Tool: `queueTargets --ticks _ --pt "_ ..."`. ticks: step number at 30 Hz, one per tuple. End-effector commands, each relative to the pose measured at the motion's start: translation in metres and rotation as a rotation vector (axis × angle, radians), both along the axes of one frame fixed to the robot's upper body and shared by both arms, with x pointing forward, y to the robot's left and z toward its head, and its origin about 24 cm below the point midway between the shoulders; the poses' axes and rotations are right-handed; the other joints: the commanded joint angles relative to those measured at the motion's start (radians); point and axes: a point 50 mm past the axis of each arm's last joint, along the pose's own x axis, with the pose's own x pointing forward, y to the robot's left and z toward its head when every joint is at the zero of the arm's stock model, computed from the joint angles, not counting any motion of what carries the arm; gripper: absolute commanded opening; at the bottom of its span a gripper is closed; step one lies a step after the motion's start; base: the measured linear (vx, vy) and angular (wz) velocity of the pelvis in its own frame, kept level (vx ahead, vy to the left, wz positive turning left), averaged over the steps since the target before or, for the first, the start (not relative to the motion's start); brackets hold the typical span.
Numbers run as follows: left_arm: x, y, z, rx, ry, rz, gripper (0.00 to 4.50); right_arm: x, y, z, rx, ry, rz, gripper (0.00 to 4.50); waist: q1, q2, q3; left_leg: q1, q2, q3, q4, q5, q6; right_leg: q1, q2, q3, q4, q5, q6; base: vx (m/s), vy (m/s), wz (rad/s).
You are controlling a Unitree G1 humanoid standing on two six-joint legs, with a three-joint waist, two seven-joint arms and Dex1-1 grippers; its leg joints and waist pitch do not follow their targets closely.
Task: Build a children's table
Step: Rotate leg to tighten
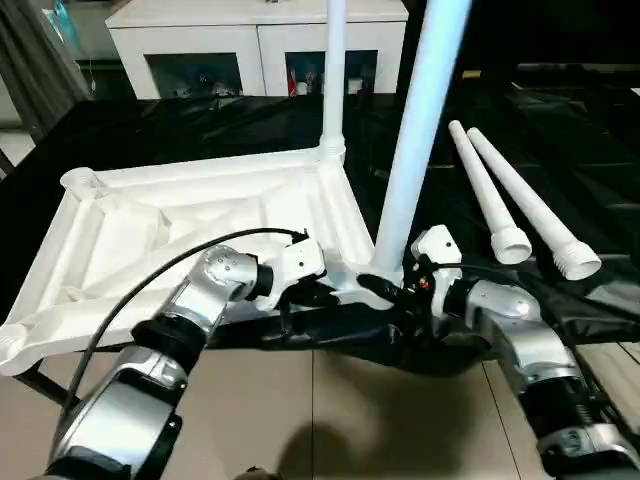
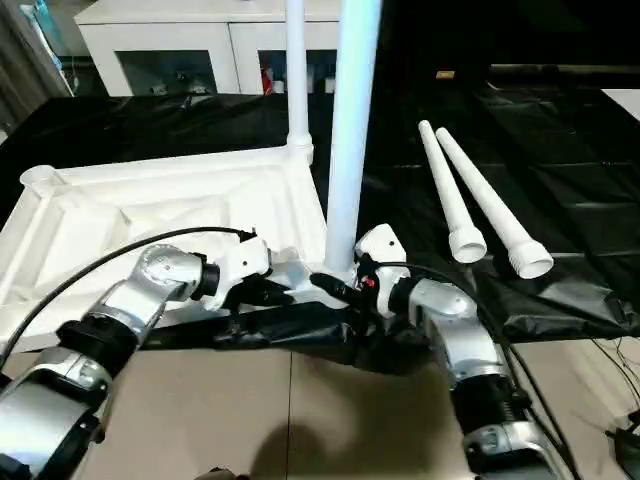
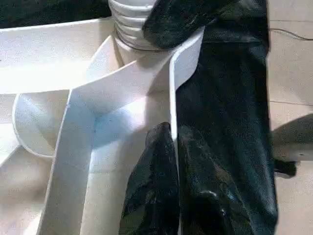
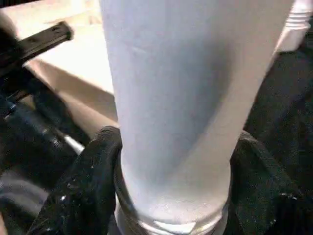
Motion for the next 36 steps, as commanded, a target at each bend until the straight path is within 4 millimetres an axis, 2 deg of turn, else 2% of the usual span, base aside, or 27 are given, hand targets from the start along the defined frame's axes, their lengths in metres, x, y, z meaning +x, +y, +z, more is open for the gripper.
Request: queueTargets --ticks 1,2,3,4,5,6,8,12,16,20,22,24,25,27,29,30,32,33,36 --pt "0.008 0.0 0.004 -0.008 -0.023 0.091 0.0 0.005 -0.002 -0.006 0.021 0.044 -0.114 2.69 -0.006 -0.004 -0.065 0.032 0.022 -0.003 -0.069 -0.202 0.046 0.04 -0.045 0.029 -0.063 -0.009 -0.27 0.0 0.0 0.0" --pt "0.009 -0.001 0.003 -0.01 -0.023 0.105 0.0 0.006 -0.001 -0.007 0.023 0.048 -0.129 2.69 -0.008 -0.005 -0.066 0.033 0.022 -0.003 -0.07 -0.211 0.036 0.04 -0.046 0.03 -0.063 -0.019 -0.269 0.0 0.0 0.0" --pt "0.016 -0.009 0.002 -0.026 -0.013 0.23 0.0 0.01 0.011 -0.014 0.048 0.088 -0.258 2.69 -0.011 -0.004 -0.065 0.033 0.02 -0.002 -0.071 -0.212 0.028 0.038 -0.044 0.031 -0.065 -0.021 -0.265 0.0 0.0 0.0" --pt "0.019 -0.012 0.001 -0.029 -0.008 0.277 0.0 0.012 0.016 -0.017 0.055 0.107 -0.303 2.69 -0.013 -0.003 -0.064 0.034 0.019 -0.004 -0.074 -0.222 0.014 0.037 -0.046 0.031 -0.066 -0.042 -0.262 0.0 0.0 0.0" --pt "0.019 -0.012 0.001 -0.029 -0.008 0.277 0.0 0.012 0.016 -0.017 0.055 0.108 -0.304 2.69 -0.013 -0.003 -0.064 0.034 0.019 -0.004 -0.074 -0.222 0.014 0.037 -0.046 0.031 -0.066 -0.042 -0.262 0.0 0.0 0.0" --pt "0.022 -0.016 0.001 -0.041 0.003 0.346 0.0 0.014 0.022 -0.02 0.066 0.134 -0.366 2.69 -0.02 -0.005 -0.062 0.033 0.016 -0.003 -0.075 -0.24 0.002 0.036 -0.045 0.032 -0.07 -0.074 -0.255 0.0 0.0 0.0" --pt "0.024 -0.02 0.001 -0.051 0.014 0.404 0.0 0.016 0.027 -0.023 0.064 0.152 -0.408 2.69 -0.024 -0.004 -0.062 0.034 0.017 -0.005 -0.077 -0.255 -0.002 0.037 -0.047 0.033 -0.074 -0.092 -0.247 0.0 0.0 0.0" --pt "0.027 -0.041 -0.002 -0.076 0.058 0.556 0.0 0.023 0.052 -0.031 0.064 0.241 -0.573 2.69 -0.031 -0.001 -0.06 0.035 0.014 -0.006 -0.079 -0.272 -0.01 0.034 -0.046 0.032 -0.08 -0.122 -0.236 0.0 0.0 0.0" --pt "0.026 -0.05 -0.002 -0.078 0.072 0.575 0.0 0.028 0.061 -0.028 0.077 0.255 -0.623 2.69 -0.032 -0.003 -0.06 0.033 0.013 -0.006 -0.079 -0.267 0.005 0.036 -0.046 0.032 -0.085 -0.115 -0.229 0.0 0.0 0.0" --pt "0.026 -0.051 -0.003 -0.077 0.077 0.591 0.0 0.03 0.072 -0.025 0.065 0.238 -0.565 2.69 -0.031 -0.006 -0.059 0.032 0.013 -0.006 -0.081 -0.27 0.015 0.038 -0.047 0.031 -0.086 -0.121 -0.224 0.0 0.0 0.0" --pt "0.027 -0.049 -0.003 -0.075 0.079 0.595 0.0 0.031 0.072 -0.024 0.091 0.242 -0.57 2.69 -0.032 -0.011 -0.058 0.033 0.013 -0.005 -0.082 -0.278 0.017 0.037 -0.049 0.032 -0.089 -0.144 -0.22 0.0 0.0 0.0" --pt "0.027 -0.048 -0.002 -0.075 0.079 0.599 0.0 0.032 0.07 -0.024 0.112 0.251 -0.591 2.69 -0.032 -0.01 -0.057 0.033 0.013 -0.005 -0.083 -0.286 0.017 0.035 -0.049 0.033 -0.091 -0.165 -0.217 0.0 0.0 0.0" --pt "0.028 -0.048 -0.002 -0.077 0.077 0.594 0.0 0.033 0.069 -0.024 0.116 0.252 -0.595 3.04 -0.033 -0.01 -0.055 0.034 0.013 -0.005 -0.084 -0.294 0.016 0.034 -0.049 0.033 -0.092 -0.178 -0.216 0.0 0.0 0.0" --pt "0.028 -0.047 -0.001 -0.08 0.072 0.577 0.0 0.035 0.066 -0.022 0.119 0.238 -0.595 3.39 -0.034 -0.011 -0.054 0.035 0.014 -0.006 -0.086 -0.309 0.013 0.033 -0.049 0.033 -0.095 -0.202 -0.209 0.0 0.0 0.0" --pt "0.027 -0.047 0.0 -0.083 0.061 0.549 0.0 0.036 0.063 -0.02 0.121 0.219 -0.59 3.44 -0.04 -0.01 -0.056 0.025 0.013 -0.01 -0.089 -0.3 0.016 0.04 -0.049 0.031 -0.09 -0.186 -0.203 0.0 0.0 0.0" --pt "0.027 -0.047 0.001 -0.085 0.054 0.533 0.0 0.037 0.062 -0.019 0.122 0.213 -0.589 3.59 -0.047 -0.01 -0.06 0.02 0.012 -0.012 -0.087 -0.268 0.019 0.045 -0.048 0.029 -0.086 -0.146 -0.204 0.0 0.0 0.0" --pt "0.027 -0.046 0.001 -0.079 0.041 0.514 0.0 0.038 0.058 -0.017 0.112 0.186 -0.579 3.74 -0.048 -0.011 -0.061 0.025 0.012 -0.007 -0.082 -0.246 0.032 0.039 -0.046 0.03 -0.085 -0.09 -0.222 0.0 0.0 0.0" --pt "0.026 -0.043 -0.001 -0.065 0.04 0.498 0.0 0.039 0.053 -0.013 0.108 0.154 -0.561 3.89 -0.046 -0.011 -0.062 0.027 0.012 -0.005 -0.078 -0.229 0.047 0.04 -0.048 0.031 -0.084 -0.071 -0.237 0.0 0.0 0.0" --pt "0.023 -0.033 -0.005 -0.033 0.025 0.443 0.0 0.04 0.039 -0.005 0.072 0.05 -0.497 4.14 -0.044 -0.013 -0.062 0.024 0.012 -0.003 -0.076 -0.204 0.065 0.043 -0.049 0.03 -0.083 -0.049 -0.242 0.0 0.0 0.0"
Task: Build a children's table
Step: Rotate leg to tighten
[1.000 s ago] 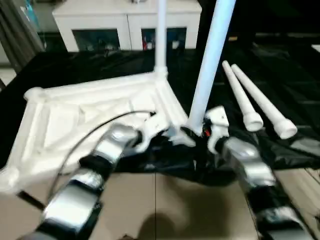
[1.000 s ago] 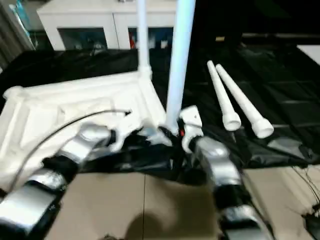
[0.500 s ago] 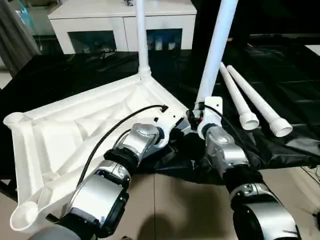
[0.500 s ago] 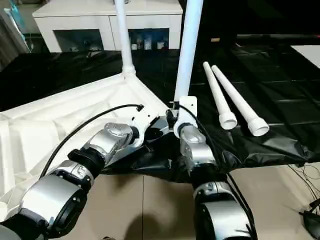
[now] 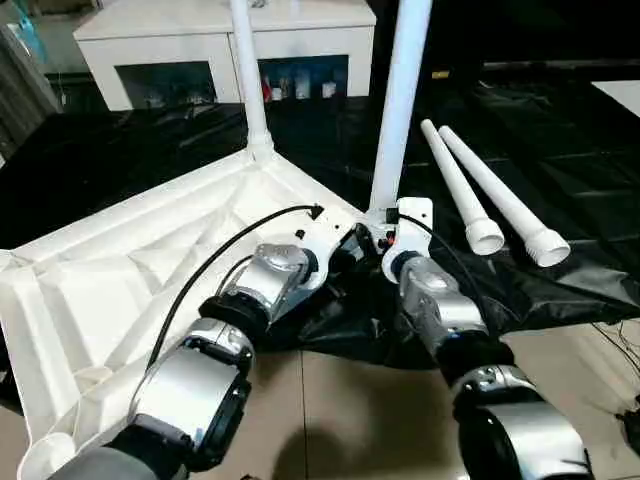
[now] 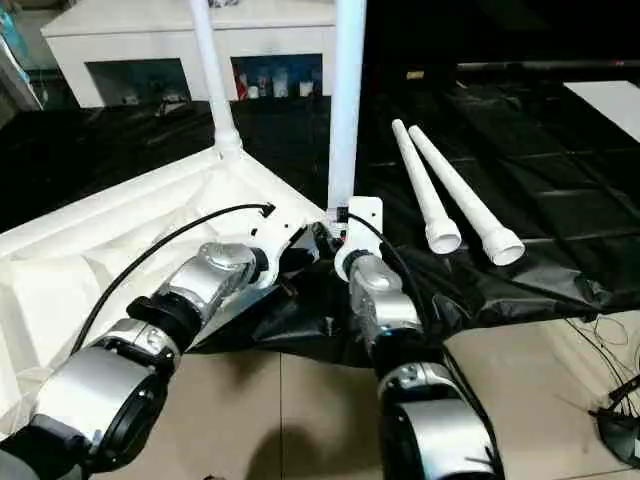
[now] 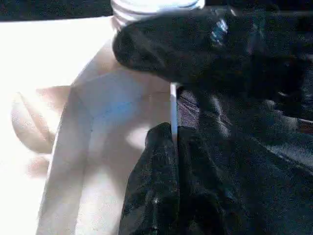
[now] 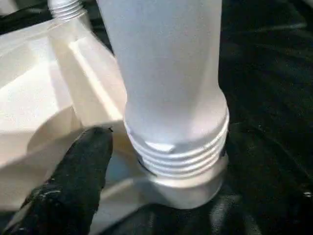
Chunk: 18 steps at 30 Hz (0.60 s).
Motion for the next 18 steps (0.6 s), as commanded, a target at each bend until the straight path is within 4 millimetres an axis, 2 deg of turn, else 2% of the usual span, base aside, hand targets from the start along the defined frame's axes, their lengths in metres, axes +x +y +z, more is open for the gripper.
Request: queueTargets --ticks 1,3,7,8,9,11,12,14,15,17,18 --pt "-0.003 0.012 -0.005 0.022 -0.022 -0.051 0.0 -0.003 -0.008 0.005 -0.036 -0.063 0.079 4.23 0.007 -0.016 -0.061 0.015 0.015 -0.005 -0.065 -0.196 0.069 0.045 -0.049 0.026 -0.075 -0.05 -0.24 0.0 0.0 0.0" --pt "-0.005 0.018 -0.007 0.018 -0.024 -0.079 0.0 -0.006 -0.016 0.009 -0.062 -0.107 0.13 4.34 0.01 -0.019 -0.062 0.015 0.015 -0.002 -0.061 -0.17 0.09 0.047 -0.047 0.026 -0.072 -0.021 -0.242 0.0 0.0 0.0" --pt "-0.008 0.026 -0.006 0.018 -0.042 -0.149 0.0 -0.013 -0.033 0.013 -0.113 -0.165 0.194 4.47 0.009 -0.02 -0.061 0.014 0.016 -0.002 -0.06 -0.174 0.096 0.047 -0.047 0.027 -0.074 -0.046 -0.243 0.0 0.0 0.0" --pt "-0.01 0.028 -0.005 0.014 -0.058 -0.191 0.0 -0.016 -0.037 0.014 -0.111 -0.172 0.231 4.47 0.01 -0.015 -0.061 0.018 0.017 -0.002 -0.061 -0.178 0.096 0.044 -0.046 0.027 -0.074 -0.052 -0.247 0.0 0.0 0.0" --pt "-0.011 0.029 -0.004 0.012 -0.067 -0.219 0.0 -0.018 -0.04 0.015 -0.107 -0.175 0.258 4.47 0.01 -0.018 -0.059 0.015 0.019 -0.003 -0.063 -0.186 0.101 0.047 -0.046 0.027 -0.075 -0.057 -0.246 0.0 0.0 0.0" --pt "-0.016 0.031 -0.001 -0.01 -0.068 -0.294 0.0 -0.025 -0.044 0.016 -0.098 -0.179 0.351 4.47 0.011 -0.014 -0.06 0.019 0.019 -0.002 -0.063 -0.192 0.104 0.044 -0.045 0.027 -0.076 -0.057 -0.252 0.0 0.0 0.0" --pt "-0.02 0.033 0.001 -0.023 -0.062 -0.352 0.0 -0.033 -0.044 0.015 -0.09 -0.169 0.449 4.47 0.013 -0.016 -0.059 0.016 0.022 -0.002 -0.063 -0.192 0.111 0.047 -0.046 0.028 -0.074 -0.048 -0.254 0.0 0.0 0.0" --pt "-0.024 0.036 0.002 -0.025 -0.053 -0.411 0.0 -0.042 -0.044 0.015 -0.086 -0.161 0.557 4.47 0.017 -0.014 -0.062 0.017 0.023 -0.001 -0.059 -0.173 0.118 0.044 -0.044 0.029 -0.069 -0.015 -0.264 0.0 0.0 0.0" --pt "-0.027 0.037 0.003 -0.019 -0.046 -0.445 0.0 -0.048 -0.044 0.014 -0.079 -0.148 0.625 4.47 0.021 -0.009 -0.06 0.018 0.024 0.0 -0.061 -0.181 0.117 0.042 -0.042 0.027 -0.069 -0.018 -0.268 0.0 0.0 0.0" --pt "-0.028 0.039 0.003 -0.015 -0.041 -0.468 0.0 -0.052 -0.044 0.014 -0.076 -0.139 0.675 4.47 0.028 -0.009 -0.06 0.02 0.028 0.0 -0.061 -0.194 0.114 0.041 -0.043 0.028 -0.067 -0.024 -0.268 0.0 0.0 0.0" --pt "-0.031 0.04 0.004 -0.02 -0.034 -0.493 0.0 -0.056 -0.044 0.013 -0.087 -0.135 0.727 4.47 0.03 -0.01 -0.059 0.022 0.028 0.002 -0.064 -0.209 0.1 0.037 -0.043 0.028 -0.069 -0.048 -0.27 0.0 0.0 0.0"
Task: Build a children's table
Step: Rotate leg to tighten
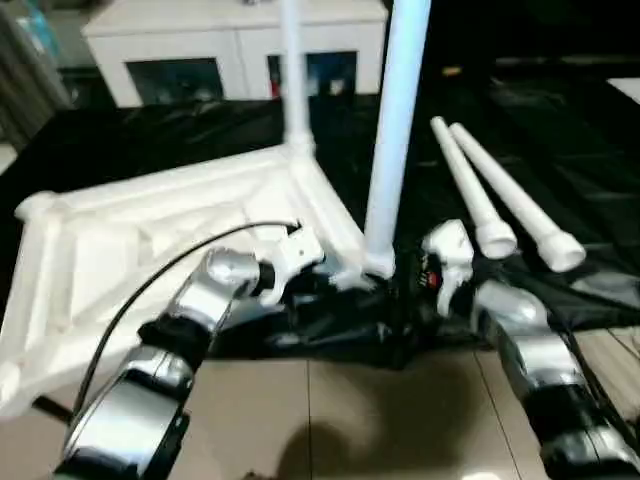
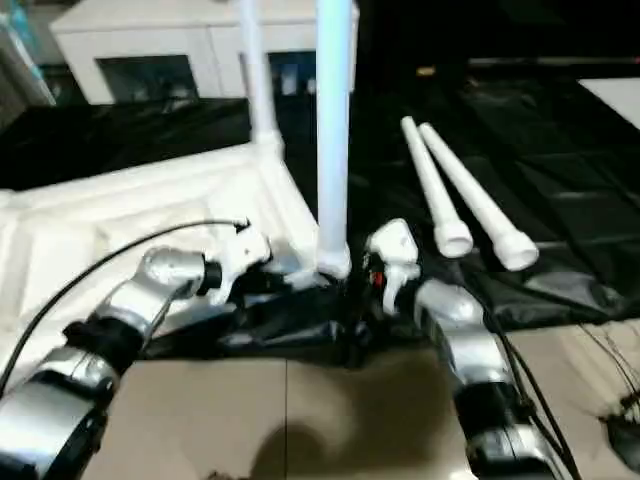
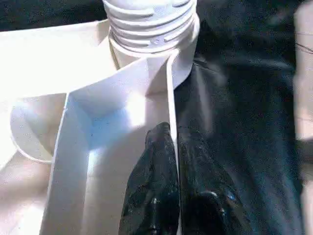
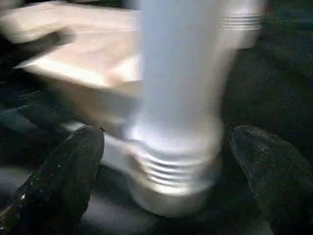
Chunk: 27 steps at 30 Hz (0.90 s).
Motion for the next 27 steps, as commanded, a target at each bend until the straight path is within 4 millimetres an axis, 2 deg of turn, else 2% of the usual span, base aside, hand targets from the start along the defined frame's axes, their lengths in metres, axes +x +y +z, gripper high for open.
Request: queueTargets --ticks 1,5,9,10,12,13,18,27 --pt "-0.0036 -0.007 0.0047 -0.03 -0.013 -0.071 0.0 -0.0034 0.0074 0.0052 -0.002 -0.007 0.094 4.47 0.002 -0.015 -0.061 0.022 0.026 -0.002 -0.061 -0.209 0.099 0.039 -0.044 0.028 -0.067 -0.046 -0.271 0.0 0.0 0.0" --pt "-0.0087 -0.0069 0.006 -0.037 0.003 -0.119 0.0 -0.0007 0.0061 0.0063 -0.03 -0.011 0.105 4.47 0.0 -0.016 -0.06 0.021 0.025 -0.003 -0.065 -0.224 0.075 0.038 -0.045 0.03 -0.069 -0.082 -0.264 0.0 0.0 0.0" --pt "-0.0114 -0.0085 0.0075 -0.046 0.018 -0.146 0.0 0.0011 0.0071 0.0062 -0.045 -0.001 0.114 4.47 0.004 -0.015 -0.062 0.022 0.025 -0.001 -0.062 -0.198 0.075 0.038 -0.045 0.031 -0.065 -0.051 -0.264 0.0 0.0 0.0" --pt "-0.0122 -0.0089 0.0078 -0.046 0.023 -0.155 0.0 0.0021 0.0077 0.0062 -0.043 0.004 0.112 4.31 0.005 -0.014 -0.062 0.022 0.024 -0.001 -0.061 -0.194 0.076 0.037 -0.045 0.031 -0.065 -0.046 -0.264 0.0 0.0 0.0" --pt "-0.0129 -0.009 0.008 -0.045 0.027 -0.163 0.0 0.0042 0.0089 0.0063 -0.024 0.01 0.106 4.31 0.007 -0.014 -0.063 0.022 0.024 -0.001 -0.06 -0.189 0.077 0.037 -0.044 0.03 -0.064 -0.037 -0.265 0.0 0.0 0.0" --pt "-0.0129 -0.009 0.008 -0.045 0.028 -0.163 0.0 0.0043 0.0089 0.0062 -0.023 0.01 0.106 4.11 0.008 -0.014 -0.063 0.022 0.024 -0.001 -0.06 -0.19 0.077 0.037 -0.044 0.03 -0.063 -0.036 -0.266 0.0 0.0 0.0" --pt "-0.0125 -0.0068 0.0091 -0.033 0.03 -0.155 0.0 0.0059 0.0092 0.0053 -0.023 0.013 0.103 3.67 0.021 -0.011 -0.067 0.023 0.024 -0.001 -0.056 -0.155 0.082 0.038 -0.043 0.029 -0.056 0.018 -0.267 0.0 0.0 0.0" --pt "-0.0121 -0.0049 0.0089 -0.025 0.032 -0.151 0.0 0.0056 0.0051 0.0034 -0.037 0.017 0.103 2.93 0.021 -0.014 -0.066 0.023 0.023 -0.001 -0.055 -0.17 0.079 0.039 -0.043 0.029 -0.058 -0.005 -0.264 0.0 0.0 0.0"
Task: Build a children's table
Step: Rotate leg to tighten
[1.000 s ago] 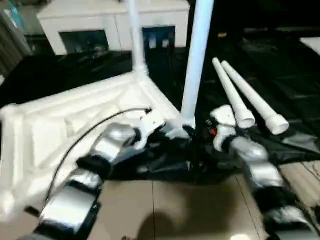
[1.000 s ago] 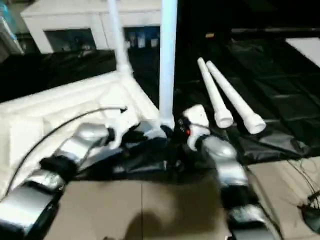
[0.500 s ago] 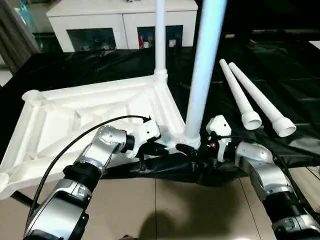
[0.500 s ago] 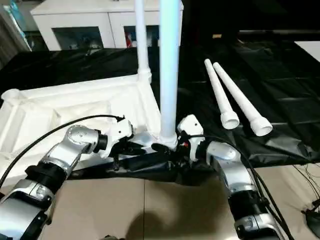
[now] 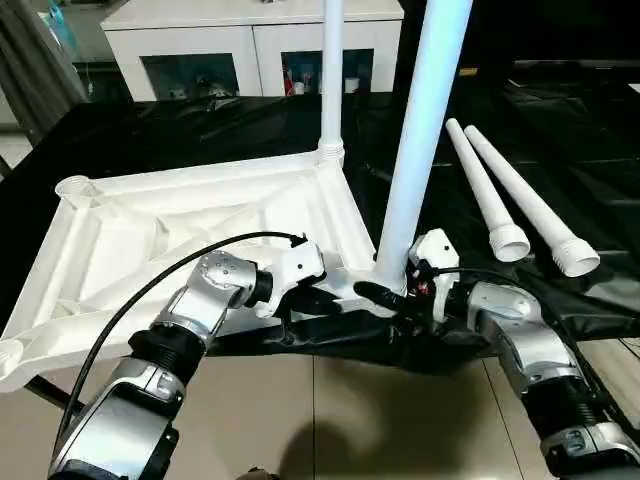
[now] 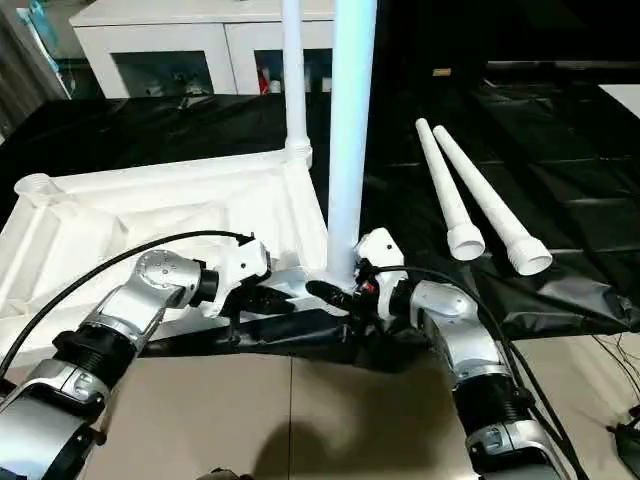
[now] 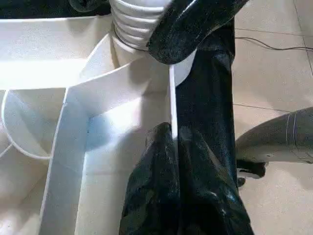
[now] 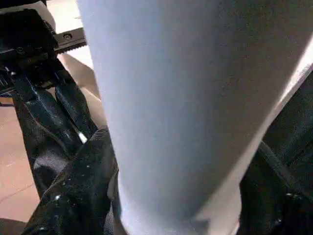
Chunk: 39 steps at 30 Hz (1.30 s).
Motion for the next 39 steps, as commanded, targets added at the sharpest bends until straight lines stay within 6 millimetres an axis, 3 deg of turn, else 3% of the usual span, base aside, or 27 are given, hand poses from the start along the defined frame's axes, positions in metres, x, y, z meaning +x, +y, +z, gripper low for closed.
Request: queueTargets --ticks 1,12,17,21,22,23,24,25,27,32,36,38,39 --pt "0.0 -0.004 0.008 -0.021 -0.02 -0.035 0.0 0.003 -0.002 0.002 -0.007 -0.009 0.003 2.88 -0.005 -0.013 -0.067 0.024 0.023 -0.004 -0.059 -0.172 0.078 0.04 -0.043 0.027 -0.059 -0.009 -0.264 0.0 0.0 0.0" --pt "0.002 -0.003 0.003 -0.007 0.001 0.011 0.0 0.006 -0.004 -0.003 0.0 0.02 -0.069 2.73 -0.006 -0.014 -0.066 0.023 0.022 -0.004 -0.058 -0.175 0.078 0.04 -0.043 0.027 -0.058 -0.016 -0.266 0.0 0.0 0.0" --pt "0.012 -0.008 -0.001 0.005 -0.011 0.166 0.0 0.016 -0.003 -0.01 0.007 0.03 -0.252 2.73 -0.014 -0.014 -0.062 0.026 0.02 -0.004 -0.063 -0.22 0.046 0.036 -0.044 0.031 -0.068 -0.103 -0.251 0.0 0.0 0.0" --pt "0.03 -0.025 -0.006 0.0 -0.007 0.463 0.0 0.026 0.015 -0.027 0.031 0.116 -0.566 2.72 -0.026 -0.01 -0.058 0.034 0.016 -0.004 -0.069 -0.265 0.004 0.026 -0.042 0.035 -0.074 -0.167 -0.239 0.0 0.0 0.0" --pt "0.031 -0.027 -0.007 -0.001 -0.002 0.492 0.0 0.027 0.017 -0.028 0.032 0.125 -0.595 2.72 -0.022 -0.013 -0.059 0.035 0.016 -0.007 -0.07 -0.273 -0.002 0.029 -0.044 0.033 -0.077 -0.183 -0.233 0.0 0.0 0.0" --pt "0.034 -0.031 -0.007 -0.001 0.006 0.56 0.0 0.03 0.022 -0.03 0.034 0.155 -0.661 2.72 -0.024 -0.015 -0.059 0.03 0.014 -0.007 -0.071 -0.264 0.002 0.034 -0.044 0.035 -0.077 -0.176 -0.225 0.0 0.0 0.0" --pt "0.036 -0.036 -0.007 -0.005 0.01 0.605 0.0 0.033 0.026 -0.032 0.021 0.173 -0.719 2.72 -0.029 -0.008 -0.058 0.03 0.012 -0.008 -0.072 -0.269 -0.002 0.031 -0.042 0.035 -0.078 -0.178 -0.221 0.0 0.0 0.0" --pt "0.038 -0.041 -0.006 -0.015 0.014 0.652 0.0 0.035 0.031 -0.035 0.014 0.203 -0.779 2.72 -0.032 -0.012 -0.06 0.03 0.01 -0.009 -0.071 -0.266 -0.001 0.035 -0.042 0.034 -0.079 -0.172 -0.22 0.0 0.0 0.0" --pt "0.039 -0.05 -0.005 -0.021 0.01 0.693 0.0 0.039 0.04 -0.036 0.017 0.241 -0.854 2.72 -0.037 -0.009 -0.061 0.03 0.008 -0.007 -0.069 -0.264 0.003 0.033 -0.043 0.035 -0.082 -0.162 -0.223 0.0 0.0 0.0" --pt "0.039 -0.057 -0.006 -0.009 0.008 0.708 0.0 0.043 0.061 -0.031 0.037 0.241 -0.851 2.72 -0.035 -0.011 -0.062 0.025 0.007 -0.007 -0.067 -0.237 0.032 0.037 -0.043 0.032 -0.08 -0.121 -0.221 0.0 0.0 0.0" --pt "0.039 -0.056 -0.007 0.0 0.007 0.707 0.0 0.046 0.068 -0.025 0.055 0.207 -0.83 2.72 -0.036 -0.013 -0.058 0.028 0.01 -0.007 -0.071 -0.274 0.038 0.034 -0.045 0.033 -0.086 -0.18 -0.216 0.0 0.0 0.0" --pt "0.04 -0.053 -0.008 0.003 0.002 0.702 0.0 0.047 0.066 -0.026 0.091 0.233 -0.848 3.42 -0.037 -0.012 -0.057 0.028 0.01 -0.008 -0.072 -0.285 0.035 0.033 -0.045 0.033 -0.088 -0.199 -0.211 0.0 0.0 0.0" --pt "0.04 -0.052 -0.008 0.001 0.001 0.696 0.0 0.048 0.064 -0.025 0.11 0.24 -0.851 3.42 -0.037 -0.018 -0.057 0.028 0.01 -0.007 -0.073 -0.292 0.035 0.033 -0.044 0.034 -0.09 -0.205 -0.208 0.0 0.0 0.0"
